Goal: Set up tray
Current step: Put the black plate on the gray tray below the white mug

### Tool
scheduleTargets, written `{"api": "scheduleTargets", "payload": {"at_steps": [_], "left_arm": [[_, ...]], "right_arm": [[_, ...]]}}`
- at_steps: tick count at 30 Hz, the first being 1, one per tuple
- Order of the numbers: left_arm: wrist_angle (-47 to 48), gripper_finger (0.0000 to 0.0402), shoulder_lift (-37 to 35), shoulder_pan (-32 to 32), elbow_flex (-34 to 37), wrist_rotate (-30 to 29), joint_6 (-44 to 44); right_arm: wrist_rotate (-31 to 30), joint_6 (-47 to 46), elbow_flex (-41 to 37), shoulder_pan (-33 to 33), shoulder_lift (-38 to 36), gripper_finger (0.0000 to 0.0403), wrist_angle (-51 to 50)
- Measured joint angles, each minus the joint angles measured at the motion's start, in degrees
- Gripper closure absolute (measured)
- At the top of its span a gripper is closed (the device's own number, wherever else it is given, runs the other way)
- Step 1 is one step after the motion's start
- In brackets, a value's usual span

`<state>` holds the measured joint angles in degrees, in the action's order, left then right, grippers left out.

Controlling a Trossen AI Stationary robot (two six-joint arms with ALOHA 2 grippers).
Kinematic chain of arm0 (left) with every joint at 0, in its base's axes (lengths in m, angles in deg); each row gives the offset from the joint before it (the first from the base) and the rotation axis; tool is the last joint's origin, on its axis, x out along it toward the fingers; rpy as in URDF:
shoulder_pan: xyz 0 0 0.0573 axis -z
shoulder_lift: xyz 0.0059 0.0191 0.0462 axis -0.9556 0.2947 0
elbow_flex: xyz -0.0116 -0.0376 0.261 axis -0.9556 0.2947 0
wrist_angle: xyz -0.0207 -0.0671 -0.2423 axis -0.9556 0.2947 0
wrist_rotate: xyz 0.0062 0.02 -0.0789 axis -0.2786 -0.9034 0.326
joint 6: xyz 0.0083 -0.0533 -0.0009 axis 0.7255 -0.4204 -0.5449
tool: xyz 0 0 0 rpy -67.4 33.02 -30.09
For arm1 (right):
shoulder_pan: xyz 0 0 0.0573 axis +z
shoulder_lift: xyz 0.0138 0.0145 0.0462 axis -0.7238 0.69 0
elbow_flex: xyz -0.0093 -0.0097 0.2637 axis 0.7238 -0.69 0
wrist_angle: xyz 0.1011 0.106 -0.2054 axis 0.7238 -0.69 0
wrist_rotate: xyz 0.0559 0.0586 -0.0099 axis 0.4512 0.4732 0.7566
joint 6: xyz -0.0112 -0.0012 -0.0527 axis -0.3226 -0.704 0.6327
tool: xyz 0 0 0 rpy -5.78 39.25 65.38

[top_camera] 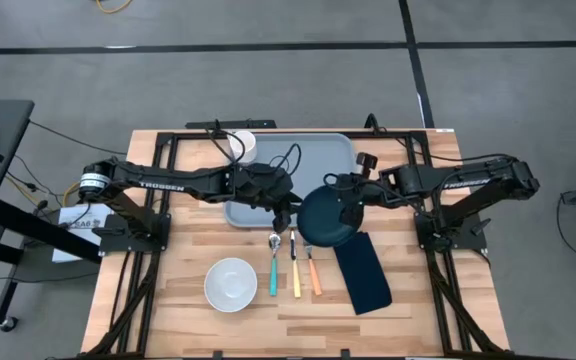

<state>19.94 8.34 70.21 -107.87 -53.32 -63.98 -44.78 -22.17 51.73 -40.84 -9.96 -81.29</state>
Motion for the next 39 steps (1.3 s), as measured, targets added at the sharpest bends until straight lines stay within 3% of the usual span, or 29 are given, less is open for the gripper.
{"api": "scheduleTargets", "payload": {"at_steps": [12, 28, 34, 39], "left_arm": [[-1.3, 0.0278, 0.0, 0.6, 0.0, -1.7, 0.7], [-0.8, 0.0278, 0.4, 0.1, 0.0, -2.5, 5.4], [-0.3, 0.0278, 0.4, 0.1, 0.0, -5.2, 6.3], [0.1, 0.0278, 0.5, 0.9, -0.5, -13.0, 12.4]], "right_arm": [[0.0, 2.4, -0.1, 2.4, 0.0, 0.04, 4.0], [0.4, 4.1, -0.1, 0.7, 0.0, 0.04, 5.6], [2.0, 2.9, -0.1, 0.5, 0.0, 0.04, 5.1], [2.9, 1.3, -0.1, -0.7, 0.0, 0.04, 4.6]]}}
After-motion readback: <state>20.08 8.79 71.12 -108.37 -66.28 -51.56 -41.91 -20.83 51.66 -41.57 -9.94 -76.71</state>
